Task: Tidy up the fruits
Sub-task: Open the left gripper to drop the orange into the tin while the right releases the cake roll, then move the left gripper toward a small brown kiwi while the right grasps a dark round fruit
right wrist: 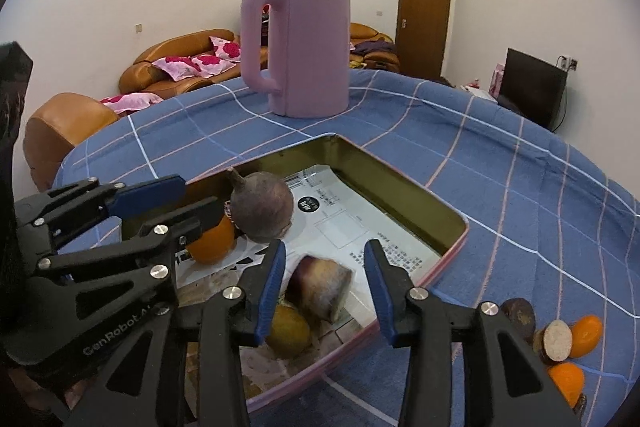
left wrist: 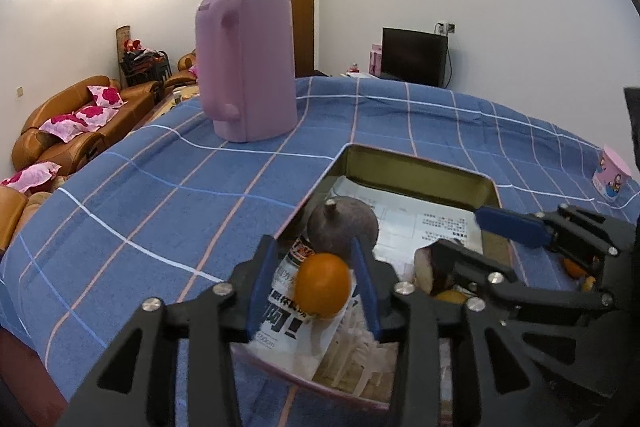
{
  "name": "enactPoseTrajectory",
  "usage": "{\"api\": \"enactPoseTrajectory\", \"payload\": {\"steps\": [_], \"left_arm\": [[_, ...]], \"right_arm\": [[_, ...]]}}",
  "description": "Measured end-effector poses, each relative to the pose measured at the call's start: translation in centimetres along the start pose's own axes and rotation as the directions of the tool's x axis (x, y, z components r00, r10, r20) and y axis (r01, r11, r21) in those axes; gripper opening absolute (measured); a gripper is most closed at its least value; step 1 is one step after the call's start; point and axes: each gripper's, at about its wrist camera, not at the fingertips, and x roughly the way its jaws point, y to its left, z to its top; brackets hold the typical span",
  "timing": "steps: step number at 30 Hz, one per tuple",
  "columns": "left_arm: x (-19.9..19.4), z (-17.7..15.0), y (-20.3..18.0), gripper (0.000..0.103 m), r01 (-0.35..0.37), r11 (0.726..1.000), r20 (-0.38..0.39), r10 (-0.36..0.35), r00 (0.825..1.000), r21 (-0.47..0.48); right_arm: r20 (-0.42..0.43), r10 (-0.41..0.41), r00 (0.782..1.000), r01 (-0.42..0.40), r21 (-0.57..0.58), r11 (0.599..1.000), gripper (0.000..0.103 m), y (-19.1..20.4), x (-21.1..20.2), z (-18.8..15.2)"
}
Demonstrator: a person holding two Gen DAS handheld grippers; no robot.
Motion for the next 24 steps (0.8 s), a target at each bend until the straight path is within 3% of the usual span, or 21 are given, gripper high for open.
{"api": "enactPoseTrajectory", "payload": {"steps": [3,9,17,24], "left_arm": [[-1.2,0.1,-0.1,0.061,0.012,1.000,0.032,-0.012,0.999,-0.013],[-3.3,0.3,-2.8,0.065,0.069,0.997,0.072,-0.070,0.995,0.021],[-3.5,-0.5,-8.0,0.068,0.144,0.984,0.032,-0.148,0.988,0.106],[-2.8,-0.9,-11.9,0.068,0.178,0.969,-0.008,-0.180,0.984,0.174]], "right_arm": [[0.026,-0.010,1.000,0.010,0.016,1.000,0.050,-0.5,-1.4,-0.5],[0.066,-0.095,0.993,0.088,0.096,0.991,0.050,-3.9,-6.5,-3.3],[-0.023,-0.286,0.958,0.285,0.197,0.938,0.051,-10.5,-11.1,-8.4],[-0.100,-0.303,0.948,0.319,0.276,0.907,0.051,-14.1,-11.1,-9.6]]}}
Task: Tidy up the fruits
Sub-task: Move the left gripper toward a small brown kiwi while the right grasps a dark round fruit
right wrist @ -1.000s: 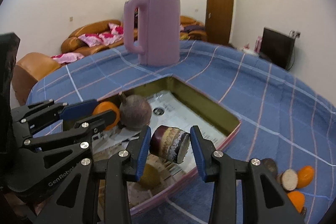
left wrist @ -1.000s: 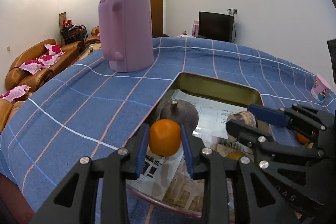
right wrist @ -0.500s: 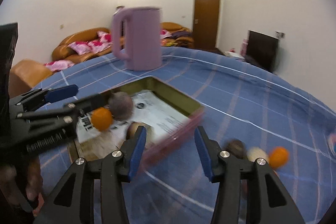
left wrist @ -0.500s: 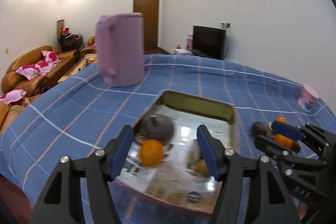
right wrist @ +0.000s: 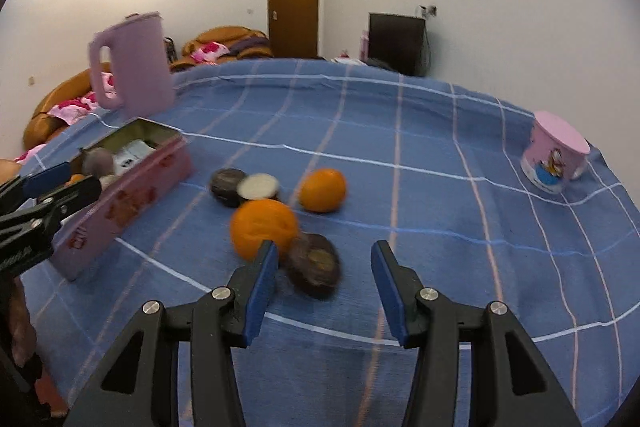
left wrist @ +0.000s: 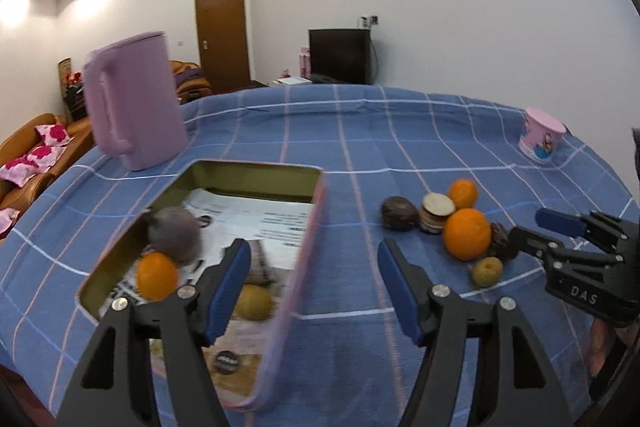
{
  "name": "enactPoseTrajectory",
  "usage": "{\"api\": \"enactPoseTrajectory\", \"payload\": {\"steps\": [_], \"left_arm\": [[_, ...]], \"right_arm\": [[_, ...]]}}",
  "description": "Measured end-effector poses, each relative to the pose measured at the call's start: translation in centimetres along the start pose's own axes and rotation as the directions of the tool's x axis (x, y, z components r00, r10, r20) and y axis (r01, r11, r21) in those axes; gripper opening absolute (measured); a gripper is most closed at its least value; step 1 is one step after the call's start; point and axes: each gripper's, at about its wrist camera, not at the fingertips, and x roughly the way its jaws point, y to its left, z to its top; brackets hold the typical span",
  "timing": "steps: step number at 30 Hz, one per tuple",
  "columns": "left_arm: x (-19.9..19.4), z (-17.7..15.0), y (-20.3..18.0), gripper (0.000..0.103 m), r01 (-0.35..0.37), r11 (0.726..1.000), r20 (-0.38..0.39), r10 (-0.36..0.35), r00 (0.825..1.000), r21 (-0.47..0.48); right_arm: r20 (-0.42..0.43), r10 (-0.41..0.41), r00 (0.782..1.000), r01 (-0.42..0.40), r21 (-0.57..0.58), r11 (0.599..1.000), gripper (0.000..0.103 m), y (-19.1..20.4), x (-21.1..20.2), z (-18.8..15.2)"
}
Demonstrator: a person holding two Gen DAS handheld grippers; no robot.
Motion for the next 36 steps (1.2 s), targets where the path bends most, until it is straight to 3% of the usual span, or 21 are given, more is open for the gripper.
{"api": "enactPoseTrajectory", "payload": {"steps": [18,23,36], "left_arm": [[1.2,0.1,-4.4,0.068,0.064,0.994,-0.037,-0.061,0.997,0.085],[1.6,0.1,-5.4,0.068,0.093,0.991,-0.062,-0.088,0.994,0.091],[3.2,0.0,-7.7,0.068,0.136,0.984,-0.127,-0.122,0.984,0.112]], "right_arm": [[-0.151,0.168,0.974,-0.152,0.113,0.982,0.049,-2.0,3.8,-0.2],[-0.158,0.130,0.979,-0.121,0.064,0.991,0.039,-1.8,3.1,-0.7],[-0.160,0.139,0.977,-0.124,0.096,0.988,0.041,-3.2,3.6,-0.4]]}}
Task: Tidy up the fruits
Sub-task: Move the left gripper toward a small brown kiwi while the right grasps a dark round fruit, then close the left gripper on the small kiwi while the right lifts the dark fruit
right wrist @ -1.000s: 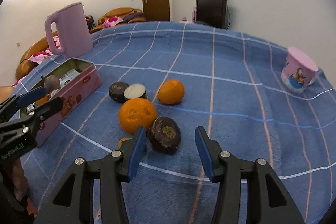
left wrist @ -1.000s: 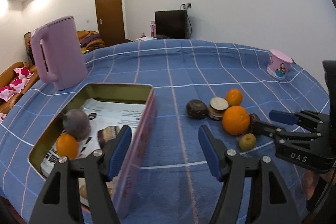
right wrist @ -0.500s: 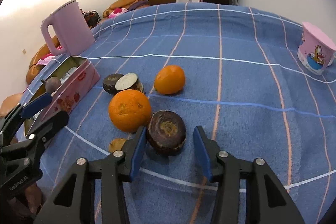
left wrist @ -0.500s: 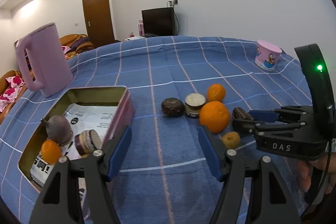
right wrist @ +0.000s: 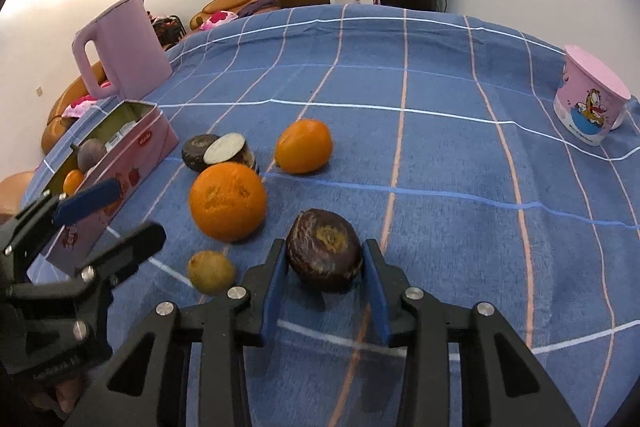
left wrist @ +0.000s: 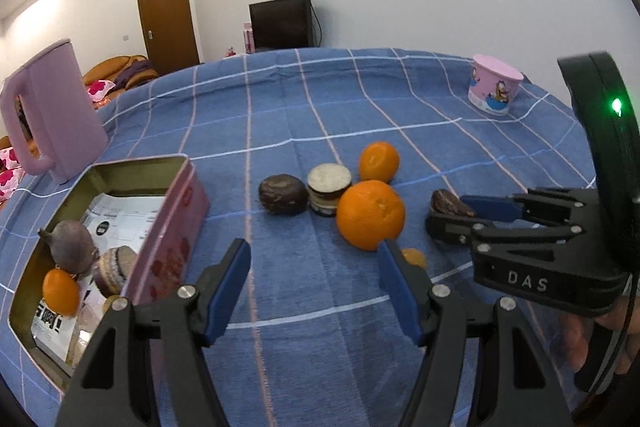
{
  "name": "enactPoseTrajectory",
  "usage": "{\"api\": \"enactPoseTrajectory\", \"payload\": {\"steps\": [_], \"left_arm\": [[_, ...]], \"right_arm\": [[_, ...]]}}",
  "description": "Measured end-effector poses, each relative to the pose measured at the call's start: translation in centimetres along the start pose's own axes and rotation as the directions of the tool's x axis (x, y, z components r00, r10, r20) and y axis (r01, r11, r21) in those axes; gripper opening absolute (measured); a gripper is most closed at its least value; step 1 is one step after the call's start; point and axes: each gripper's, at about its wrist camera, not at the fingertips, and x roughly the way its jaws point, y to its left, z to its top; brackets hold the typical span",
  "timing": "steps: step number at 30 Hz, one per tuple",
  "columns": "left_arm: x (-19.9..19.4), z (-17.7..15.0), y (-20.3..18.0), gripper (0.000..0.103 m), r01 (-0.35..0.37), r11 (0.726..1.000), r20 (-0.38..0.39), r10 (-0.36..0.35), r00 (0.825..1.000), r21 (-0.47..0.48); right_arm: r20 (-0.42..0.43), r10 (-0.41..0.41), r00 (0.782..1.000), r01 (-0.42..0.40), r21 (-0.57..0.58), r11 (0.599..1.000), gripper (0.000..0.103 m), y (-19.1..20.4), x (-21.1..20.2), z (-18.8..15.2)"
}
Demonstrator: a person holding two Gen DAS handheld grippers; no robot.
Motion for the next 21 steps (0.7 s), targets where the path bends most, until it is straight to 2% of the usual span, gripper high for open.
{"api": "enactPoseTrajectory", "payload": {"steps": [4,8,9,14,18,21], "left_arm": [[0.3,0.1,-0.5,0.068,0.012,1.000,-0.013,-0.012,1.000,0.005],[0.5,0.2,-1.0,0.068,0.023,1.000,-0.018,-0.023,1.000,0.013],[0.5,0.2,-1.1,0.068,0.024,1.000,-0.018,-0.024,1.000,0.015],[0.4,0.2,-1.2,0.068,0.026,1.000,-0.013,-0.026,1.000,0.017],[0.2,0.1,-1.5,0.068,0.039,0.999,-0.009,-0.039,0.999,0.022],[0.3,0.1,-2.1,0.068,0.067,0.997,-0.019,-0.066,0.998,0.031]], "right_arm": [[0.000,-0.021,1.000,0.021,-0.004,1.000,0.047,0.1,0.0,-0.1],[0.001,-0.010,1.000,0.010,-0.009,1.000,0.047,0.2,0.1,0.0],[0.007,-0.004,1.000,0.004,-0.018,1.000,0.038,0.3,-0.1,0.0],[0.048,-0.070,0.996,0.072,-0.042,0.997,0.038,0.8,-1.6,-0.9],[0.112,-0.068,0.991,0.065,0.028,0.997,0.038,0.0,-4.2,-2.2],[0.108,-0.082,0.991,0.077,0.046,0.996,0.038,-0.4,-4.2,-2.8]]}}
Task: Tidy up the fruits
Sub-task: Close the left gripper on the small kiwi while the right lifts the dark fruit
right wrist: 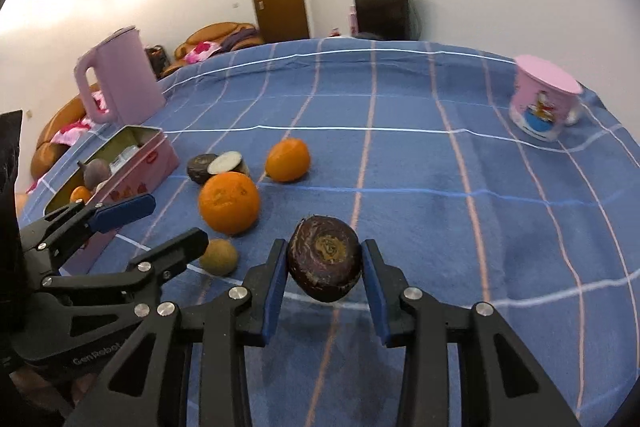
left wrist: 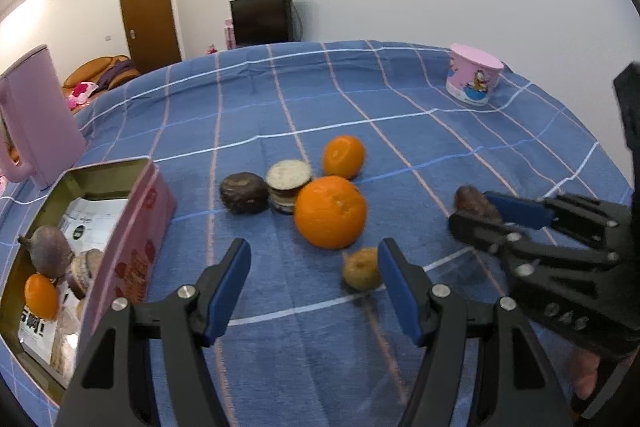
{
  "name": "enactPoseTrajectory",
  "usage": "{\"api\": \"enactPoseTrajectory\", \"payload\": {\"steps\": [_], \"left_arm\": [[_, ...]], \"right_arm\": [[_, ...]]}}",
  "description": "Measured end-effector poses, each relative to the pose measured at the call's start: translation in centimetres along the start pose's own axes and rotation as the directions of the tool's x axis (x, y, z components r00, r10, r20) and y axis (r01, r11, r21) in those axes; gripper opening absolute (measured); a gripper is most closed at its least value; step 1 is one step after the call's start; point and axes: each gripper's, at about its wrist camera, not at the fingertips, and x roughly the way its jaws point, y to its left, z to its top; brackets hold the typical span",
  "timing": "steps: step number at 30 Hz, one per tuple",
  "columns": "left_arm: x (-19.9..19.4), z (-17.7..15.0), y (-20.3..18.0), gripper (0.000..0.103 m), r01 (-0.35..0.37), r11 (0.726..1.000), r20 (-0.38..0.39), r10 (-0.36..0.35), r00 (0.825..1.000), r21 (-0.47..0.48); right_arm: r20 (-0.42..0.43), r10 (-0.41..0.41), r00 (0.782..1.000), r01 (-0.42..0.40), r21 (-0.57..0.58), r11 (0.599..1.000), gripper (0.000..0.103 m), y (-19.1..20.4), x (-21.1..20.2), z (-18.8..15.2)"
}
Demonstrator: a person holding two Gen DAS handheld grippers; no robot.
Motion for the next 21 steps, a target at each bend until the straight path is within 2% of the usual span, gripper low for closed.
{"api": "enactPoseTrajectory", "payload": {"steps": [4,10,14,21], "left_arm": [[0.4,0.0,-0.5,0.062,0.043,0.999,-0.027,-0.042,0.999,0.006],[1.8,0.2,-1.2,0.041,0.091,0.996,-0.094,-0.088,0.992,0.018],[1.9,0.0,-1.7,0.029,0.106,0.994,-0.101,-0.101,0.990,0.041],[1.2,-0.1,-1.2,0.029,0.101,0.994,-0.060,-0.099,0.993,0.031]], "right_arm": [[-0.015,0.014,1.000,-0.014,0.029,0.999,0.038,-0.6,0.5,-0.2],[-0.007,0.008,1.000,-0.008,0.017,1.000,0.038,-0.3,0.3,-0.2],[0.003,0.000,1.000,-0.001,0.009,1.000,0.039,-0.2,0.1,-0.3],[0.048,-0.013,0.999,0.014,-0.004,1.000,0.039,0.2,-0.7,-0.3]]}}
